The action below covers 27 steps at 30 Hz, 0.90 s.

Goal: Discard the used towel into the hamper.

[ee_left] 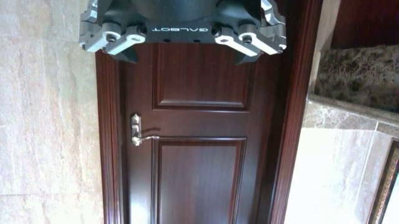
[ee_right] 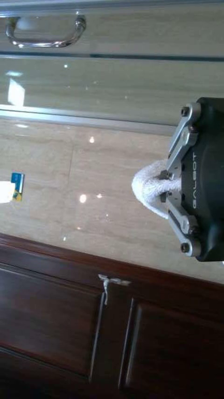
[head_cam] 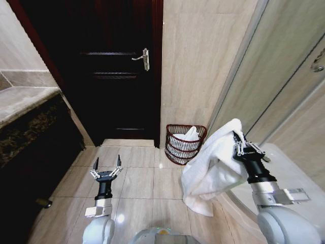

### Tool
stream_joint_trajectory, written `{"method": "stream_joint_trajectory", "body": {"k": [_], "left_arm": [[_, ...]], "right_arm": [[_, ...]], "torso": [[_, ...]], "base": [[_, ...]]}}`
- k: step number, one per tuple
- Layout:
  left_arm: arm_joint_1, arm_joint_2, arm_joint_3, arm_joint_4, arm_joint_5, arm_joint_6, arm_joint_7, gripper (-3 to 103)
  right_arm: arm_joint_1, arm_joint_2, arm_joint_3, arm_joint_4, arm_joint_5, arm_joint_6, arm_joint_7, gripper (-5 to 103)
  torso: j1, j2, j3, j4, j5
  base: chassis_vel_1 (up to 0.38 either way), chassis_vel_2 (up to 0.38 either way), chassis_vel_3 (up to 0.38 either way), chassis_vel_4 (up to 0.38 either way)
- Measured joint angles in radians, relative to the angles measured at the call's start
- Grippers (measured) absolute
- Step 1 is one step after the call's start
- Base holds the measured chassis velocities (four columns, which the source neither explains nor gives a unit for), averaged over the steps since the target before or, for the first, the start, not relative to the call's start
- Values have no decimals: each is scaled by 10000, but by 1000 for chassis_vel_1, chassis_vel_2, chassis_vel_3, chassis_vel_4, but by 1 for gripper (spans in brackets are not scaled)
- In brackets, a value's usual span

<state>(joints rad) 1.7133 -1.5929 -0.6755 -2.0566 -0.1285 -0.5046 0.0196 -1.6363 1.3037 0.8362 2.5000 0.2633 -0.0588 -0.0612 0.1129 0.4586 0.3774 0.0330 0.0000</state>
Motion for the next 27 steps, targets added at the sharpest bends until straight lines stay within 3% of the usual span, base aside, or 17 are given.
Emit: {"method": "stream_joint_trajectory", "body": {"k": [27], "left_arm": [[152, -144, -21, -348, 343, 177, 21, 100]], "right_arm": [[292, -48, 69, -99, 298, -27, 73, 2]], "torso": [[431, 1089, 658, 0, 0]], "base": [[0, 0, 0, 0]]}}
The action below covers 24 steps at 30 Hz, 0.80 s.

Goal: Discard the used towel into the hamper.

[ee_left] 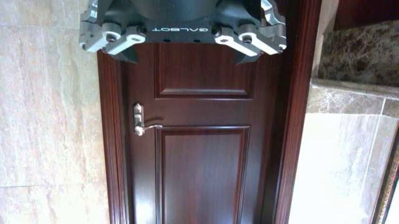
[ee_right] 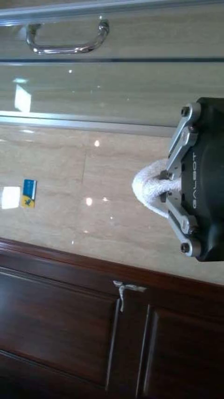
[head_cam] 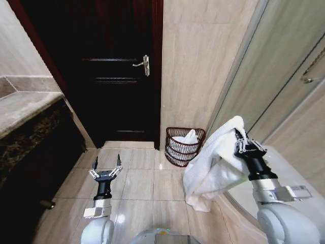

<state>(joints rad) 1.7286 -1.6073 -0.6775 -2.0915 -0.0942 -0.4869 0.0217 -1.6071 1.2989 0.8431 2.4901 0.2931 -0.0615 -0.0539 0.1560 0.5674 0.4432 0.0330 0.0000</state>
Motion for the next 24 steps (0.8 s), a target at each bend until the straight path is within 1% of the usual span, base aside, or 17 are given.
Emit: {"method": "stream_joint_trajectory", "body": {"k": [5, 7, 10, 24], "left_arm": [[53, -12, 3, -3, 36, -43, 0, 100], [55, -12, -1, -3, 43, -49, -1, 100], [122, -12, -68, -112, 96, -58, -14, 100], [251, -11, -59, -364, 154, -56, -119, 100]], "right_arm": [[-120, 131, 11, 10, 1, 196, -21, 2], [-118, 135, 35, 14, 1, 245, -20, 2], [-85, 89, 137, 70, 14, 372, -8, 2], [15, -79, 92, 89, 117, 361, 26, 2]], "torso": [[90, 239, 150, -1, 0], [111, 289, 178, -1, 0], [185, 468, 286, -1, 0], [405, 1001, 596, -1, -1]], "base": [[0, 0, 0, 0], [0, 0, 0, 0], [0, 0, 0, 0], [0, 0, 0, 0]]}}
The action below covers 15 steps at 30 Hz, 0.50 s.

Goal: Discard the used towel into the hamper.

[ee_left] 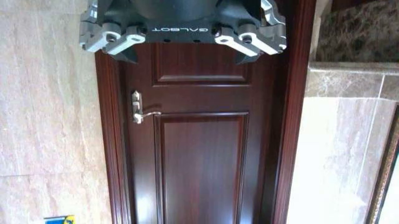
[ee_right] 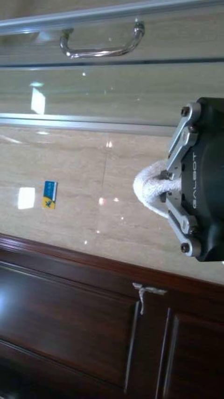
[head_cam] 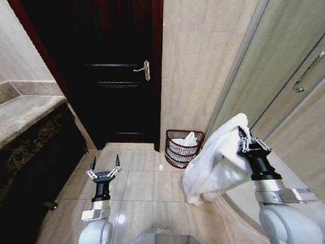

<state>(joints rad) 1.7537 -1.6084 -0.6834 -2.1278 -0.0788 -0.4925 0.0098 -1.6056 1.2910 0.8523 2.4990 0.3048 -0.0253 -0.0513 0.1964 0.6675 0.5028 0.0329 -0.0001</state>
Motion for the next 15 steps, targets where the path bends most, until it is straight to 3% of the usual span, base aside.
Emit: {"method": "stream_joint_trajectory", "body": {"k": [15], "left_arm": [[-18, 2, 36, 290, -103, -92, -132, 100]], "right_arm": [[158, -160, -49, -163, 96, -91, 15, 2]], "torso": [[285, 677, 394, -1, 1]], "base": [[0, 0, 0, 0]]}}
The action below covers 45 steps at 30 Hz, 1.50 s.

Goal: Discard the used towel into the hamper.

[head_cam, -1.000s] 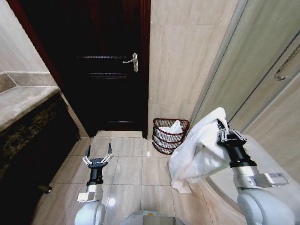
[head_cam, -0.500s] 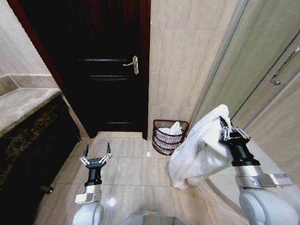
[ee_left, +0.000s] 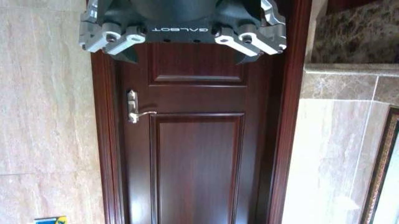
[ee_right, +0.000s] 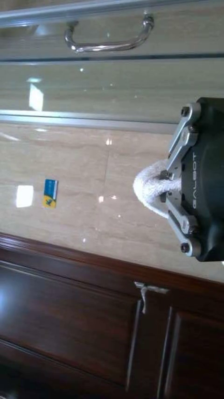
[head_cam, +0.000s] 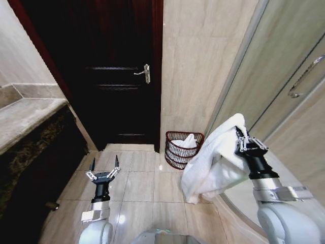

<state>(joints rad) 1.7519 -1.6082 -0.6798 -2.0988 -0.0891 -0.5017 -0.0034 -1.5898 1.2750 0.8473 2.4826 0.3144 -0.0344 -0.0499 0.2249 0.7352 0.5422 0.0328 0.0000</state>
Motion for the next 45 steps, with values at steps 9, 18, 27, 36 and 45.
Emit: {"method": "stream_joint_trajectory", "body": {"k": [9, 18, 27, 36, 45], "left_arm": [[-71, 0, 49, 275, 434, -794, -324, 100], [-303, 0, -154, -209, 144, -810, -668, 100], [-457, 0, -86, -412, 205, -408, -597, 100], [-26, 0, -140, -392, 690, -982, -429, 100], [361, 1, -155, 19, 891, -1391, -568, 100]], "right_arm": [[417, -193, -104, -51, 243, -289, 410, 2], [608, -514, -113, -104, 1033, -680, 552, 2], [835, -943, -46, -187, 1621, -857, 730, 2], [3428, -1708, -421, -533, 2801, -1908, 926, 2], [7209, -2660, -1498, -2121, 4479, -2311, 1489, 2]], "torso": [[161, 368, 210, 1, 0], [353, 823, 473, 1, 1], [519, 1196, 679, 0, -1], [550, 1281, 733, 1, 2], [537, 1240, 712, -1, 1]], "base": [[0, 0, 0, 0], [0, 0, 0, 0], [0, 0, 0, 0], [0, 0, 0, 0], [0, 0, 0, 0]]}}
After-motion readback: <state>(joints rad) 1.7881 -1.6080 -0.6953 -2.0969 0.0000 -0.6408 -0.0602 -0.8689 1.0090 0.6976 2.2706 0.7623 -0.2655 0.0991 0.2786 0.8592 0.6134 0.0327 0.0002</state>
